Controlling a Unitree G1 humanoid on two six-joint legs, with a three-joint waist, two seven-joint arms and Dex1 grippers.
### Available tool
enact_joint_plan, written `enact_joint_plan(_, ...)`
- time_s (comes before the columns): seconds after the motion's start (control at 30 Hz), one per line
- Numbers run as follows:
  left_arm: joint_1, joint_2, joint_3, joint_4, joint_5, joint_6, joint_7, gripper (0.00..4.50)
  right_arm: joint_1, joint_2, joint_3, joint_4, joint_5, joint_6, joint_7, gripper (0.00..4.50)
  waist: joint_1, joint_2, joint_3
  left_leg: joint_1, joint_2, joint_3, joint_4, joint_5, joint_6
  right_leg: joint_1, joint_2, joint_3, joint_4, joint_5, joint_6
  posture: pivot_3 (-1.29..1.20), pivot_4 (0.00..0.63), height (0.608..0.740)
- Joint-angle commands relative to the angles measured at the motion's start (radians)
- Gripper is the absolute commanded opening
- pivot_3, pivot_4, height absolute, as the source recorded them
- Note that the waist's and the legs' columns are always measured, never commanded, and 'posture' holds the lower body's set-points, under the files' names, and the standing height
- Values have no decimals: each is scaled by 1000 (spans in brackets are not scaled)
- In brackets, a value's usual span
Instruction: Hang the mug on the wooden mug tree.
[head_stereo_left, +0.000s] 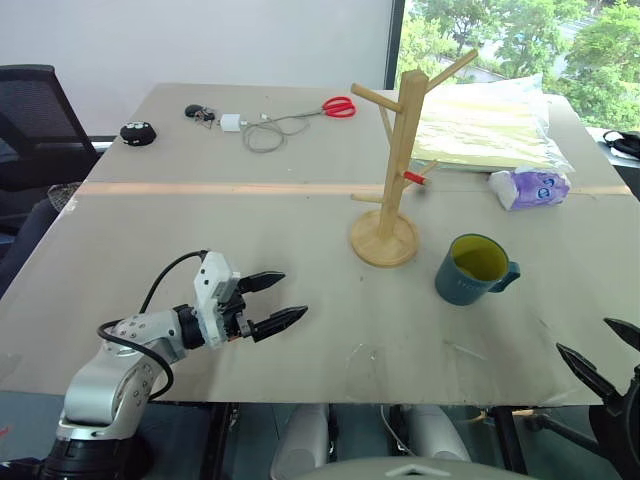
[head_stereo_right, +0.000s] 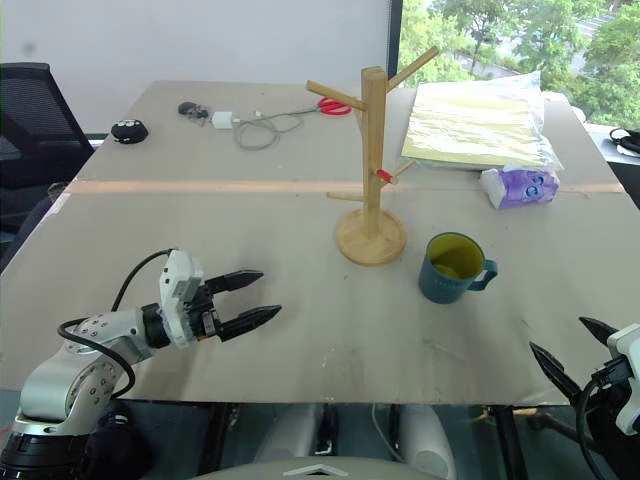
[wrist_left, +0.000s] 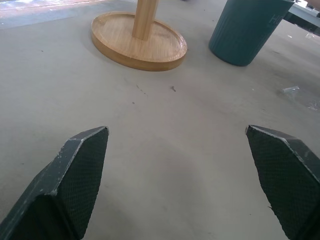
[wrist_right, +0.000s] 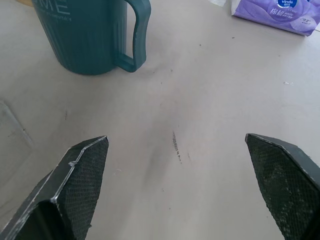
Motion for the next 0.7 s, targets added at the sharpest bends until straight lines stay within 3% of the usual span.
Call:
enact_joint_plan(0.03,-29,16,26,-36,-41,7,-21,4500,-37,16,24,-46,-1,14,-49,4426,0,-1,0,0,0,0,0,0,0,0,0,0,0,0,0,0,150,740)
enact_joint_plan(0.13,-72,31,30,-72,-104,23,-71,4500,-128,57,141,-134,-25,118,-208,4426,-2,-2,0,0,0,-1,0,0,0,0,0,0,0,0,0,0,150,740)
enact_joint_plan(0.37,-48,85,31,-153,-157,14,-182,4500,-258,126,284,-171,-61,278,-401,4426,-1,1,0,-1,0,1,0,0,-1,-2,-2,-3,0,2,-3,0,150,740)
enact_joint_plan(0.7,-28,90,49,-204,-191,15,-197,4500,-345,210,389,-94,-166,238,-498,4426,-2,1,0,-2,-1,2,0,0,-1,-4,3,-3,1,0,0,0,150,740)
